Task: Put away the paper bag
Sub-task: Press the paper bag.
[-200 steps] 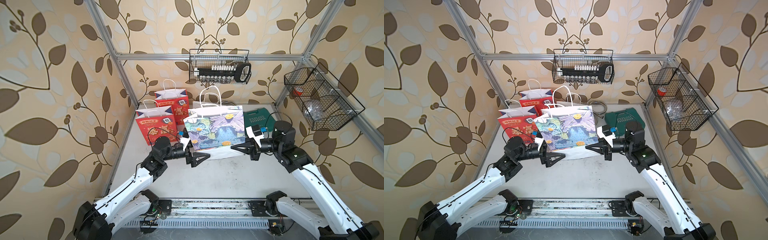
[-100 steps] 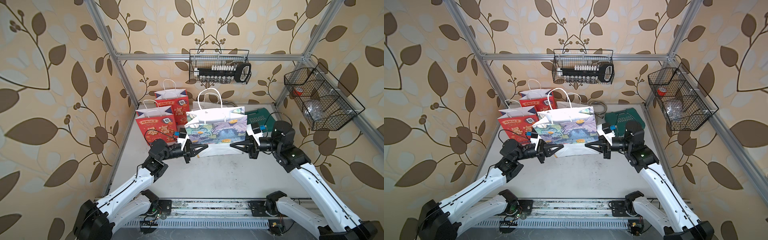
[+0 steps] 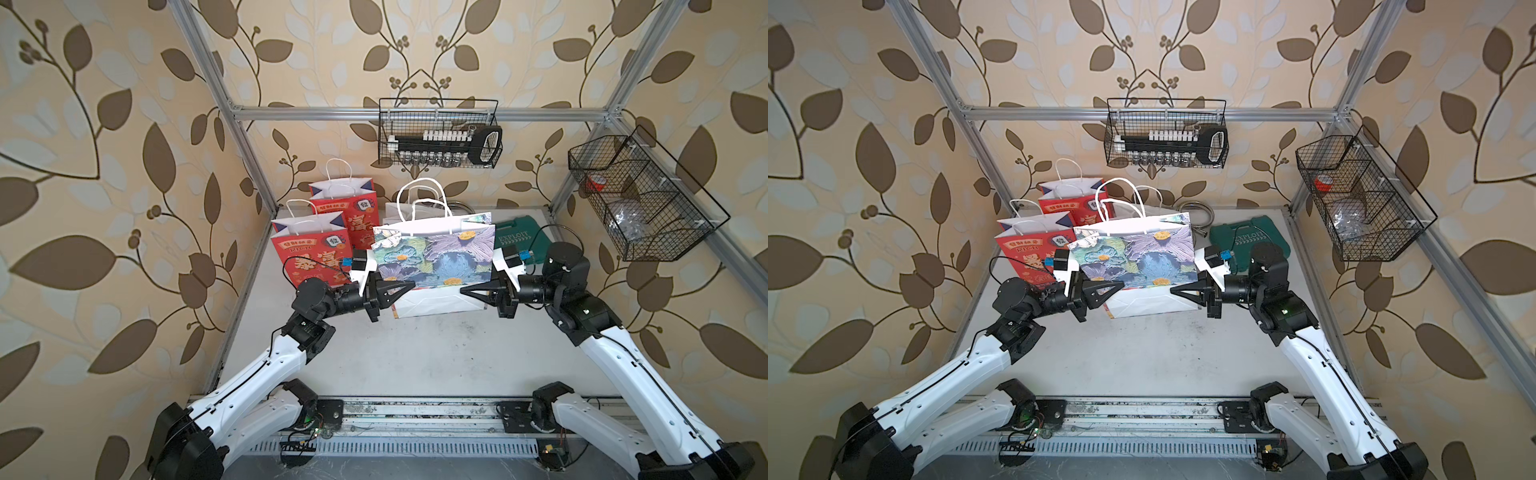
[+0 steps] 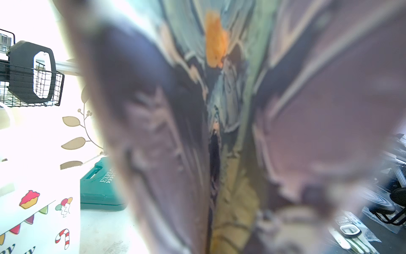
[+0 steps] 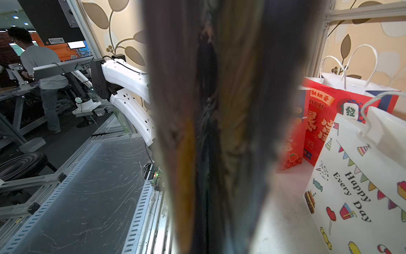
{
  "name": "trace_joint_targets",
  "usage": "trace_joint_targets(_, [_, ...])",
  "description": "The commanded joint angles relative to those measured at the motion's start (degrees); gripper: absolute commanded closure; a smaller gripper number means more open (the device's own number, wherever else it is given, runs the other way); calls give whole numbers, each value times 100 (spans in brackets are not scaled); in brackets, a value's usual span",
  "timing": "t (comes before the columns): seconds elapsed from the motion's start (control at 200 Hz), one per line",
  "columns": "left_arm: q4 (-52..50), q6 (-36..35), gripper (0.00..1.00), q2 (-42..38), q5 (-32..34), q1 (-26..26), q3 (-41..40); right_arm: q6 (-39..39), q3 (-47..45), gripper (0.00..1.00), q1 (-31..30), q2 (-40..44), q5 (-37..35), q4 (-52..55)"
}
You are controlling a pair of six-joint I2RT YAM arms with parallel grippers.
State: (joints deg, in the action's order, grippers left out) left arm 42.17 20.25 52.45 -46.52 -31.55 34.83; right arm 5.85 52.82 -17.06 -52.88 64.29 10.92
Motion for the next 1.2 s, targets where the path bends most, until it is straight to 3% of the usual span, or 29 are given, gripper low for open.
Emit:
trace_joint_targets(0.0, [433, 129, 100, -114, 57, -26, 330, 40, -136, 100, 46, 72, -41, 191])
trace_joint_targets(0.02, [412, 141, 100, -114, 83, -27, 353, 37, -144, 100, 55, 77, -37, 191])
trace_joint_targets(0.03, [396, 153, 95, -119, 104, -20, 370, 34, -143, 100, 65, 83, -41, 194])
trace_joint_targets(0.085, [255, 225, 48, -136, 315, -24, 457, 17, -163, 100, 109, 95, -33, 197])
trace_joint_targets(0.11, [191, 254, 39, -147, 419, -22, 494, 7, -168, 100, 124, 103, -18, 194])
trace_joint_targets(0.15, [176, 253, 35, -171, 497, -27, 563, -5, -195, 100, 149, 111, -13, 197])
trace_joint_targets(0.22, [161, 193, 41, -210, 526, -27, 688, -22, -221, 100, 206, 129, 13, 208])
trace_joint_targets(0.42, [231, 143, 100, -200, 410, -24, 928, -40, -265, 100, 251, 138, 66, 244])
trace_joint_targets(0.56, [284, 225, 100, -163, 436, -23, 1007, -40, -254, 100, 262, 147, 103, 286])
trace_joint_targets(0.65, [289, 320, 57, -168, 615, -27, 1067, -7, -253, 100, 273, 164, 109, 355])
trace_joint_targets(0.68, [312, 325, 51, -177, 655, -26, 1081, 10, -253, 100, 276, 174, 113, 390])
trace_joint_targets(0.73, [350, 339, 50, -175, 686, -26, 1125, 30, -266, 100, 282, 190, 115, 435])
trace_joint_targets(0.805, [402, 361, 62, -182, 675, -24, 1201, 38, -276, 100, 282, 208, 119, 493])
trace_joint_targets(0.935, [582, 437, 100, -173, 675, -25, 1280, 79, -287, 100, 288, 235, 144, 584])
trace_joint_targets(1.12, [537, 523, 100, -173, 825, -26, 1316, 136, -260, 100, 291, 276, 161, 695])
trace_joint_targets(1.195, [256, 532, 42, -204, 926, -26, 1317, 115, -208, 100, 297, 309, 160, 710])
